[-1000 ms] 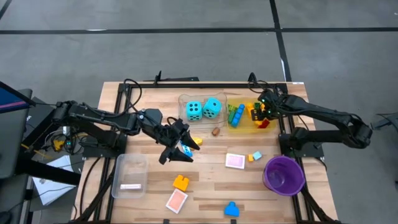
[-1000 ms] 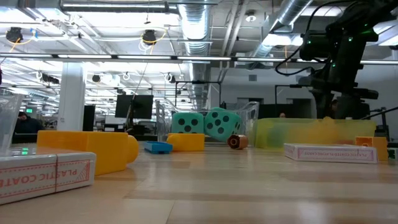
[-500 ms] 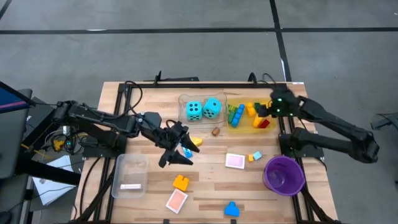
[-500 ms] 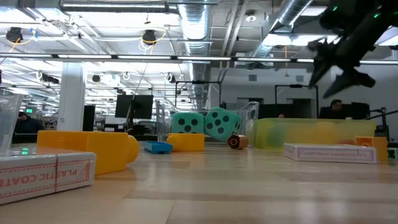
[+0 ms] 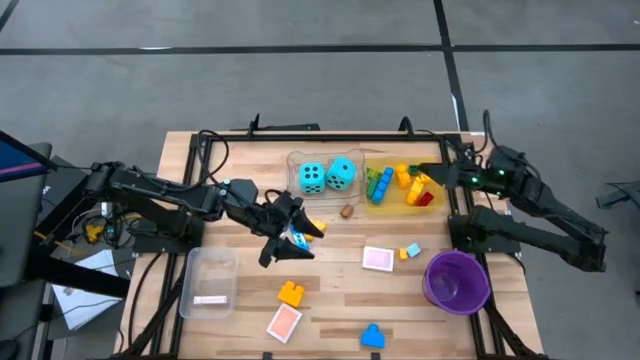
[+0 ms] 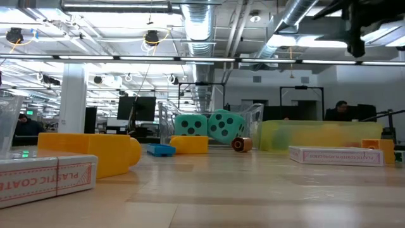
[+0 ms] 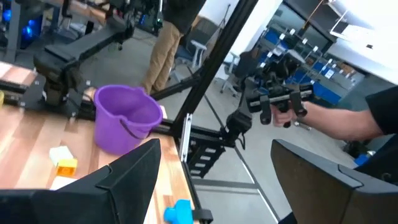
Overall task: Pick & Place Toys
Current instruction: Put the blue game piece into the yellow bin
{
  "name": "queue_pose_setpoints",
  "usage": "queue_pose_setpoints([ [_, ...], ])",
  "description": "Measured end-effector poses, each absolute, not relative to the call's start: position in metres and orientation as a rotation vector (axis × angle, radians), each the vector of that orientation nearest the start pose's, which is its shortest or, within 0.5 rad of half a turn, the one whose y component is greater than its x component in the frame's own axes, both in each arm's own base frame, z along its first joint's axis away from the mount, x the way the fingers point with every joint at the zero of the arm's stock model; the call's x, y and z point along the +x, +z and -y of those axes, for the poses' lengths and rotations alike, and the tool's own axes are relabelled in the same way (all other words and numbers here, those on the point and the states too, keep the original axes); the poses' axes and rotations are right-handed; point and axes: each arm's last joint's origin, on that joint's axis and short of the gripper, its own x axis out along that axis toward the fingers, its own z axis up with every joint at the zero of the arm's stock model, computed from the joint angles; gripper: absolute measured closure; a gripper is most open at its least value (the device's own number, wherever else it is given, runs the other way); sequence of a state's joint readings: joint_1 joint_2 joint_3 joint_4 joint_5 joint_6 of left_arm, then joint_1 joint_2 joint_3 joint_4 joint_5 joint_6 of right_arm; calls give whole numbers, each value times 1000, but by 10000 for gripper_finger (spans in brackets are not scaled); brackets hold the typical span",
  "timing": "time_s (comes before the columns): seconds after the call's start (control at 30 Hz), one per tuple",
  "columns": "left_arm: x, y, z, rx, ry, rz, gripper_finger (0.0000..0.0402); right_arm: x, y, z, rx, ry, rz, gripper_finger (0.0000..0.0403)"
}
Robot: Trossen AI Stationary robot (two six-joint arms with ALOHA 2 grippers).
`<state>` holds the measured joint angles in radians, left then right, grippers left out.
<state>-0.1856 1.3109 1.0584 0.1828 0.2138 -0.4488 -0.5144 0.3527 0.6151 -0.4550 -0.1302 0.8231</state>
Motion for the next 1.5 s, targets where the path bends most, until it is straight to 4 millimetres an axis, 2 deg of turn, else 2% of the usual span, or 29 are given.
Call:
queue_pose_setpoints([
  [0.27, 294, 350, 64, -409, -306, -123, 100, 74, 301, 31, 858, -355, -7, 171],
  [0.47, 291, 341, 73, -359, -100, -174, 98, 75, 300, 29, 865, -332, -22, 171],
  [0.6, 287, 330, 75, -451, 67, -257, 82, 76, 300, 28, 864, -318, -28, 171],
  [0.8, 283, 298, 68, -692, 377, -435, 63, 76, 300, 27, 864, -313, -30, 171],
  [0.97, 303, 265, 68, -860, 495, -509, 68, 76, 303, 28, 849, -300, -3, 171],
  [1.1, 322, 231, 69, -916, 535, -610, 77, 77, 305, 28, 831, -288, 16, 171],
  [1.27, 332, 192, 63, -974, 660, -728, 91, 77, 306, 27, 801, -260, 5, 171],
  [1.37, 336, 179, 58, -998, 707, -757, 100, 77, 306, 27, 799, -256, 2, 171],
  [1.5, 337, 174, 52, -1040, 728, -787, 107, 77, 306, 26, 779, -245, -5, 171],
])
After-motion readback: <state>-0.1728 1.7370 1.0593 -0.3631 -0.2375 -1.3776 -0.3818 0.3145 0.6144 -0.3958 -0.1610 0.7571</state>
